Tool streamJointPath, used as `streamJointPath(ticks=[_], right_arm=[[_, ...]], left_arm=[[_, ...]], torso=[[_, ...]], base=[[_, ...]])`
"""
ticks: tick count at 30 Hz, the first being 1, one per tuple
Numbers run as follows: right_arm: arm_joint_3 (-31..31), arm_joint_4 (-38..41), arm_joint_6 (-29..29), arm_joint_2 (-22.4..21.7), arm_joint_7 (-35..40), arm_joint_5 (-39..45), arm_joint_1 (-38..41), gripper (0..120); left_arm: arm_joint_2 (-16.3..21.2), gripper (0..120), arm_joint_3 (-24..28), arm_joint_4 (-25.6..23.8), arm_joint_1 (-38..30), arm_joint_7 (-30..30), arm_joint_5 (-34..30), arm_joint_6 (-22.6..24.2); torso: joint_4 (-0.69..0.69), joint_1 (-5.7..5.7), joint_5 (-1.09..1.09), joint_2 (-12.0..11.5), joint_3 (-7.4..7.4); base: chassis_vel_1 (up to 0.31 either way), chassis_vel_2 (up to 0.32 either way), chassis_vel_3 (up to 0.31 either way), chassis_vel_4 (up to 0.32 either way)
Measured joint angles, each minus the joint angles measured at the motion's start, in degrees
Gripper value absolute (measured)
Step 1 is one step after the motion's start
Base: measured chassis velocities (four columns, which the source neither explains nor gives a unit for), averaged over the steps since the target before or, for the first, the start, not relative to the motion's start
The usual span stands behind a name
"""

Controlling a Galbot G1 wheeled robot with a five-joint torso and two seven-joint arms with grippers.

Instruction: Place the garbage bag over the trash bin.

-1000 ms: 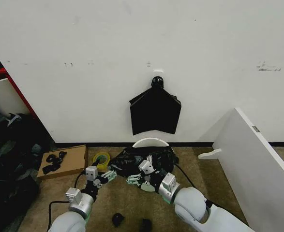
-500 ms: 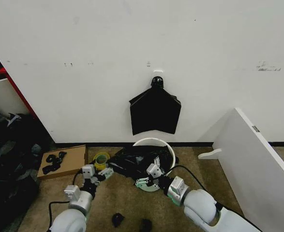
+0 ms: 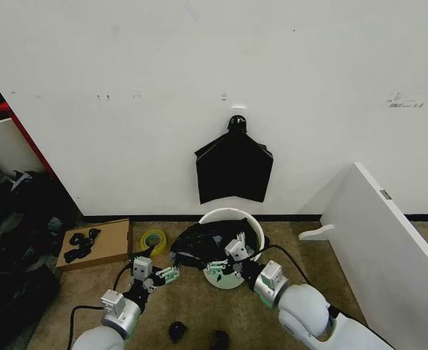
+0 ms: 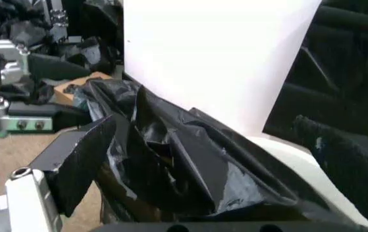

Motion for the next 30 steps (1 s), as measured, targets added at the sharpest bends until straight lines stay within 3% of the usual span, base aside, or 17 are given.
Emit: streamJointPath(ticks=[5, 10, 15, 30], right_arm=[[0.92, 0.55, -0.08, -1.63, -0.82, -0.86, -0.87, 100], [3.31, 1.46, -0.64, -1.27, 1.76, 1.75, -3.04, 100], [4.58, 2.31, -0.62, -1.98, 2.01, 1.97, -5.19, 100], [5.7, 2.73, -4.49, -3.71, 2.6, 6.23, -8.33, 100]], left_arm=[[0.36, 100, -0.21, 0.21, 0.2, 1.28, 1.38, -1.43], [2.11, 100, 0.05, 0.45, 2.77, 4.0, 9.79, -6.06], [2.98, 100, -0.83, -0.27, 5.74, 4.37, 12.48, -9.48], [2.22, 100, -1.69, -1.34, 7.08, 4.01, 8.02, -12.24]], torso=[[-0.02, 0.0, -0.01, 0.0, 0.0], [-0.02, 0.0, 0.0, 0.0, 0.0], [0.0, 0.0, 0.0, 0.0, 0.0], [-0.01, 0.0, 0.0, 0.0, 0.0]], base=[[0.0, 0.0, 0.0, 0.0], [0.0, 0.0, 0.0, 0.0], [0.0, 0.0, 0.0, 0.0], [0.0, 0.0, 0.0, 0.0]])
